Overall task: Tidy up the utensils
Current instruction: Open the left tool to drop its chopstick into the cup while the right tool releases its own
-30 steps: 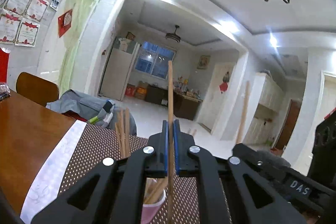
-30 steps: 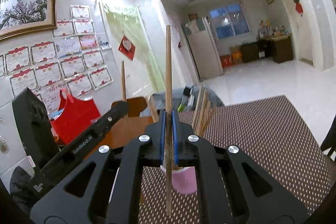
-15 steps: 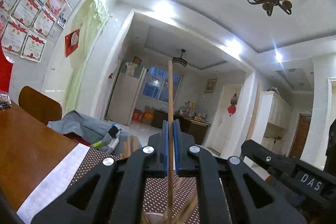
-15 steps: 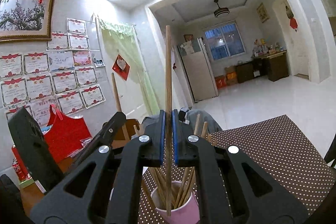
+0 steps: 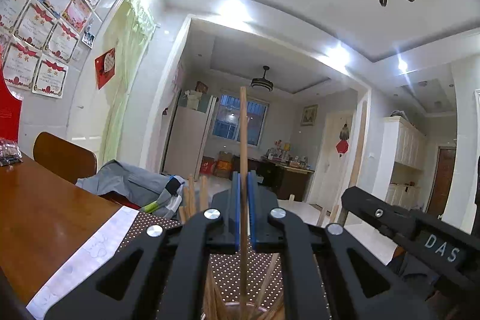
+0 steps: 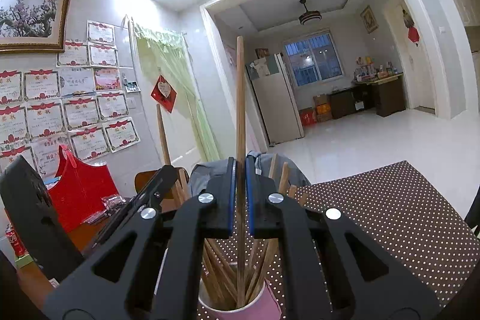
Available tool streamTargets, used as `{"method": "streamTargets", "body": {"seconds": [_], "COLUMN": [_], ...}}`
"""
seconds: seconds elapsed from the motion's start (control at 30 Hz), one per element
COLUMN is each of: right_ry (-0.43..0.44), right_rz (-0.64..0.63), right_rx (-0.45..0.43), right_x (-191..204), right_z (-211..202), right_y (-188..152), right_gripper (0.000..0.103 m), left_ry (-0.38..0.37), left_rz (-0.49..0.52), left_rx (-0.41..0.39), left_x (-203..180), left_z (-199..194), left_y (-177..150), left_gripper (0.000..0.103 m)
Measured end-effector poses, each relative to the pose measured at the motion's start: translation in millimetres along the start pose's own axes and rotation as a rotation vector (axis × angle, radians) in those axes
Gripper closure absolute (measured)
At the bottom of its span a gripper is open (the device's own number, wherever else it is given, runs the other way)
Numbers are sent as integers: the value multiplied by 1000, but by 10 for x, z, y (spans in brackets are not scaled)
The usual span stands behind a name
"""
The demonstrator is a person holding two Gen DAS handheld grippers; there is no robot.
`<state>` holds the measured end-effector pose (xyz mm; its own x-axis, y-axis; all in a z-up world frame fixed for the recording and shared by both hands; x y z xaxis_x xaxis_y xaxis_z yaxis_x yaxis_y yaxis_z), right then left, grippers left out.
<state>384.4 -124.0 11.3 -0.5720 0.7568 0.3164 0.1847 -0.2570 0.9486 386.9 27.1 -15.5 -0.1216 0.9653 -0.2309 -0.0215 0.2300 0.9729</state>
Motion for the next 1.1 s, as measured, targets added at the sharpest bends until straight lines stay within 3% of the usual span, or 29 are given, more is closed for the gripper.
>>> {"method": "streamTargets", "body": {"seconds": [0.53, 0.57, 0.63, 0.8, 1.1], "right_ry": [7, 8, 8, 9, 3], "right_rz": [16, 17, 18, 23, 28], "right_rx": [70, 73, 75, 89, 127], "right_x": [10, 11, 6, 16, 57], "right_z": [82, 84, 84, 106, 88], "right_y": [-125, -130, -131, -139, -205], "right_gripper": [96, 96, 96, 96, 96], "left_ry": [55, 57, 66, 90, 189], "left_rz": [65, 70, 73, 84, 206], "left_rx": [148, 155, 170, 190, 228], "left_x": [-22, -24, -16, 18, 157], "left_z": [73, 78, 85, 42, -170], "left_y": [-115, -119, -121, -63, -64], "left_gripper": [97, 95, 78, 73, 62]}}
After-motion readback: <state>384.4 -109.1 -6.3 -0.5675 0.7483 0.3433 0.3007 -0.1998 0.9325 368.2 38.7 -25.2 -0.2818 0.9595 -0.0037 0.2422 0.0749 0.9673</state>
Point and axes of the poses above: each gripper's, at about its wrist camera, not at the fingertips, and z roughly the way its jaws point, x to its left, y to its top, the point moved 8 cm from there along z, roughly the way its jaws point, and after that the axes turned 12 degrees about y, right-handed, at the moved point
